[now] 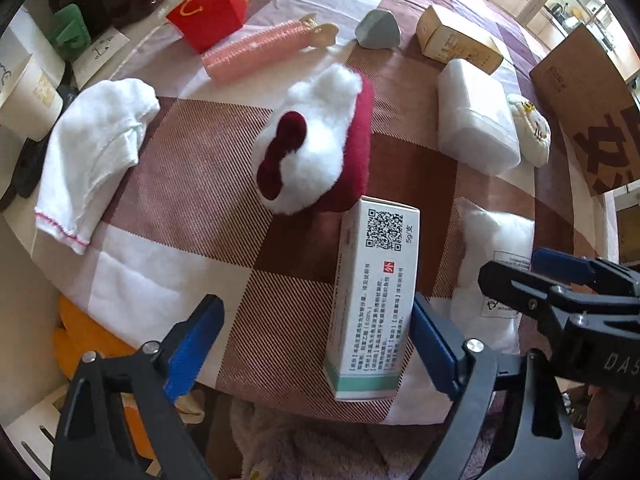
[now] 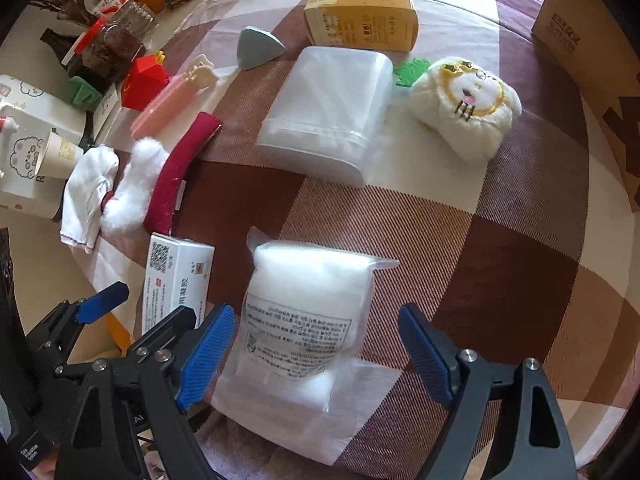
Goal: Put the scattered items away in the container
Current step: 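Grasp the medicine box with the left tool while the right tool grasps the white cotton bag, then carry the medicine box and cotton bag with both tools toward the cardboard box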
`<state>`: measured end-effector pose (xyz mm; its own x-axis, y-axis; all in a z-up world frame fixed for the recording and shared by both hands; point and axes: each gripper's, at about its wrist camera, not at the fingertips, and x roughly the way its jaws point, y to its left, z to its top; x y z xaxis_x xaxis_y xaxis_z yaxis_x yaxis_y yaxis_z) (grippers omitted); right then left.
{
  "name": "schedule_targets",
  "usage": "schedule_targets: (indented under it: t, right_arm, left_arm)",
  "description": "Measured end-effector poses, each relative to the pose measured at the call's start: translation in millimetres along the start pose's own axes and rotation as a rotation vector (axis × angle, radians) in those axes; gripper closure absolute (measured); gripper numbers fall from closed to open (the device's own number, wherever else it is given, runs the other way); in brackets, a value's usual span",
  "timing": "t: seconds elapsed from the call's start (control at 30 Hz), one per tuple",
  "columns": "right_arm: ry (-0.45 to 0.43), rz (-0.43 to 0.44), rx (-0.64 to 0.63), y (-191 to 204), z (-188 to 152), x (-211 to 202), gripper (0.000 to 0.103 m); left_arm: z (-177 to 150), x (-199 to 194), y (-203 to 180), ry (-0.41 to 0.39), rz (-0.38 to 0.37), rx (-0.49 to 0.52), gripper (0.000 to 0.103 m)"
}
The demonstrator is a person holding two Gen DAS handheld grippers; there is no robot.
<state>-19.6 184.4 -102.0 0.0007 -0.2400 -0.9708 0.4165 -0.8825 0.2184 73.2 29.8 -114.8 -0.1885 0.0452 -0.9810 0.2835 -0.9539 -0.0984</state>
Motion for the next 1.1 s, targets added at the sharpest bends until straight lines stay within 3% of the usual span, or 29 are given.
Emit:
schedule_targets:
  t: [0.1,0.33,0.43,0.5,0.57,0.8,0.87,1.1]
  right_arm:
    - [0.015,-0.001,0.011,-1.8,0.7,5.9,0.021]
    - [0.026,-0.031,-0.026,2.6,-3.8,10.8,0.045]
    - [0.017,-0.037,-0.041,0.2,-7.2,8.9,0.054]
    - [0.019,-0.029,-0.042,-3.1,-9.3,7.8,0.057]
    - [0.025,-0.017,-0.043,-5.3,-11.1,5.8,0.06]
    - [0.024,0.029,-0.048,-11.0,-21.2,-8.7,0.064]
    - [0.013,0.041,-0.054,-12.5,-24.1,-16.4,0.064]
    - [-0.021,0.068,-0.084,-6.6,-15.2,-45.4,0.064]
  left_arm:
    - [1.7,4.2,-1.6,0.01,0.002,0.015,0.019]
    - [-4.8,2.9,-13.4,0.002,0.031,0.075,0.032]
    - [-10.8,-0.5,-18.7,-0.015,0.054,0.098,0.048]
    - [-15.1,-2.9,-20.0,-0.025,0.067,0.101,0.064]
    - [-19.9,-6.1,-19.5,-0.029,0.062,0.091,0.072]
    - [-40.2,-26.6,-4.4,-0.047,-0.002,0.054,0.072]
    - [-32.9,-36.0,3.3,-0.055,-0.021,0.033,0.072]
    - [-24.5,-67.9,3.0,-0.092,-0.003,0.005,0.072]
